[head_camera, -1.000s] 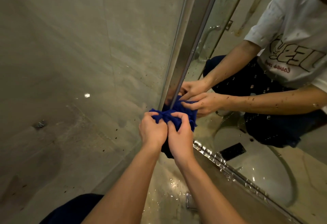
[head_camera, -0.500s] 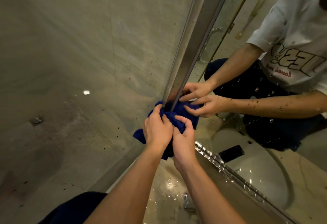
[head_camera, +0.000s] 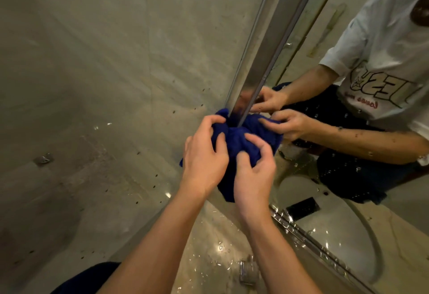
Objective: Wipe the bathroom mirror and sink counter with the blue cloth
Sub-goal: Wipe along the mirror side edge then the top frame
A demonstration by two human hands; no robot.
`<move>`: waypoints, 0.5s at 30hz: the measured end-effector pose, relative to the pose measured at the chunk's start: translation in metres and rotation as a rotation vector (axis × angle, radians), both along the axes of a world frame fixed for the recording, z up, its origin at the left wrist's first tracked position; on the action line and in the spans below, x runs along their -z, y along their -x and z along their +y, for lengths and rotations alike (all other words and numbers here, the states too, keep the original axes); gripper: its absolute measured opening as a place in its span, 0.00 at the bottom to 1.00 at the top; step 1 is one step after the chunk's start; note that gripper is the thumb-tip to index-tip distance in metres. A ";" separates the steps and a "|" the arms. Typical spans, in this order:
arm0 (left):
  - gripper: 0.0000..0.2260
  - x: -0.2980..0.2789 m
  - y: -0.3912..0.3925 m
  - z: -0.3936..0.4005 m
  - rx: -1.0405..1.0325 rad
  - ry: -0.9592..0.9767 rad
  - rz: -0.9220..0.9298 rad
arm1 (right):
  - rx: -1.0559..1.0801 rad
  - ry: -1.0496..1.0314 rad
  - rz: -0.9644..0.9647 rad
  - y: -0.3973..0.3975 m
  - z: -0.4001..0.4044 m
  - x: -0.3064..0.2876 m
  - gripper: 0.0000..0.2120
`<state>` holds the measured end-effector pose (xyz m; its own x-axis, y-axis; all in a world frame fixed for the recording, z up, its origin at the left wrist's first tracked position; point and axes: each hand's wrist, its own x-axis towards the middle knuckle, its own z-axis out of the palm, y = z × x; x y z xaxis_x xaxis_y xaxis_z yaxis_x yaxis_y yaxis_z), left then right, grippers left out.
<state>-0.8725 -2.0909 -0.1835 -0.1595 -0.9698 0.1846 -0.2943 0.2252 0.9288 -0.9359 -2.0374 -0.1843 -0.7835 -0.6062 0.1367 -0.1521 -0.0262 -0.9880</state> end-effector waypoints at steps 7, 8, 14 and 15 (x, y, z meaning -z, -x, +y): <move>0.16 0.013 0.012 0.011 0.009 0.094 -0.206 | -0.037 -0.115 0.126 0.003 0.002 0.021 0.15; 0.17 0.019 0.012 0.011 0.027 0.062 -0.274 | -0.049 -0.161 0.134 0.003 0.002 0.028 0.15; 0.15 0.019 0.003 0.005 0.038 -0.039 -0.166 | -0.076 -0.189 0.035 -0.009 0.005 0.018 0.15; 0.15 0.010 0.003 0.004 0.026 -0.008 -0.098 | -0.064 -0.150 0.058 -0.008 0.004 0.007 0.15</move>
